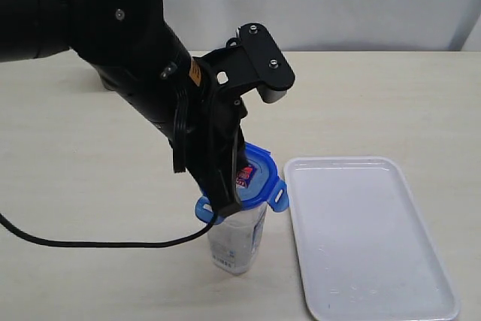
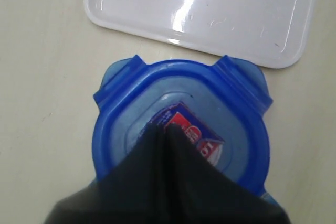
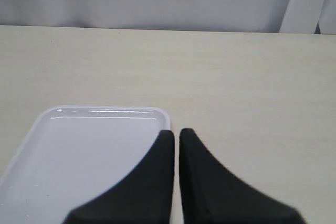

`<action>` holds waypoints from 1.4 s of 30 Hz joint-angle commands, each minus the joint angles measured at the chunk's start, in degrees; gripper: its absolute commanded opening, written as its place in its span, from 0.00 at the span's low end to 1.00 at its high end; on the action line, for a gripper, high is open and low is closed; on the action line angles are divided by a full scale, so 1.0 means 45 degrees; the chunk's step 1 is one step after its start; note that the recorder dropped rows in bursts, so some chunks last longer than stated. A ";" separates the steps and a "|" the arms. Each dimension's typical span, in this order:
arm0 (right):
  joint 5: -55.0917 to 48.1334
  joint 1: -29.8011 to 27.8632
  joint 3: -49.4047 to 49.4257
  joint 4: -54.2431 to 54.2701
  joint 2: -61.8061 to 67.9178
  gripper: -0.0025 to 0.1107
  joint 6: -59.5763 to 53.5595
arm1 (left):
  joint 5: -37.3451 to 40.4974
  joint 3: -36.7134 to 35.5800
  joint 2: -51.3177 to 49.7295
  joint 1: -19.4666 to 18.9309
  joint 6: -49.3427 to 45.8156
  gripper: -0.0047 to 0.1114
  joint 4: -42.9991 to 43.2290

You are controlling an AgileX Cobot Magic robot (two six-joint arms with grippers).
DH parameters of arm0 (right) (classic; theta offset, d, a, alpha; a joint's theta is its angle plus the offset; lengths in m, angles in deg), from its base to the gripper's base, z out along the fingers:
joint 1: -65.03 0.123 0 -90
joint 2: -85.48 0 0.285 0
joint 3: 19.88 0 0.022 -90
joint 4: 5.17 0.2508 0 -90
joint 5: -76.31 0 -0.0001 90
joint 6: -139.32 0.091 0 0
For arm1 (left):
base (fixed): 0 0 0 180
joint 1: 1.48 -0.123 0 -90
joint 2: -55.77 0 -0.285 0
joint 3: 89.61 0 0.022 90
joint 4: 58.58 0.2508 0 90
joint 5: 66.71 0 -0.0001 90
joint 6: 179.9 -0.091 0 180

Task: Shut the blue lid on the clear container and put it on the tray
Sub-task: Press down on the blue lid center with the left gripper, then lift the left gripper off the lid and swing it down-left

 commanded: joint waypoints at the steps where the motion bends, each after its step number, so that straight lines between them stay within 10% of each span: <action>1: 0.0065 0.0014 0.0044 0.0004 -0.0051 0.06 -0.0033 | -0.0504 -0.0041 0.0162 0.0023 0.0124 0.30 0.0279; 10: 0.0065 0.0014 0.0044 0.0004 -0.0051 0.06 -0.0033 | -0.0705 -0.0041 0.2427 -0.0477 0.1021 0.71 0.1250; 15: 0.0065 0.0014 0.0044 0.0004 -0.0051 0.06 -0.0033 | -0.0625 -0.0997 0.3838 -0.1222 0.1373 0.71 0.0876; 26: 0.0065 0.0014 0.0044 0.0004 -0.0051 0.06 -0.0033 | -0.9881 -0.8564 0.8733 -0.2188 0.1033 0.71 -0.1819; 34: 0.0065 0.0014 0.0044 0.0004 -0.0051 0.06 -0.0033 | -1.2607 -1.1166 0.8109 -0.2188 0.1578 0.71 -0.2371; 42: 0.0065 0.0014 0.0044 0.0004 -0.0051 0.06 -0.0033 | -1.6193 -1.4449 0.8116 -0.2188 0.7838 0.71 0.4283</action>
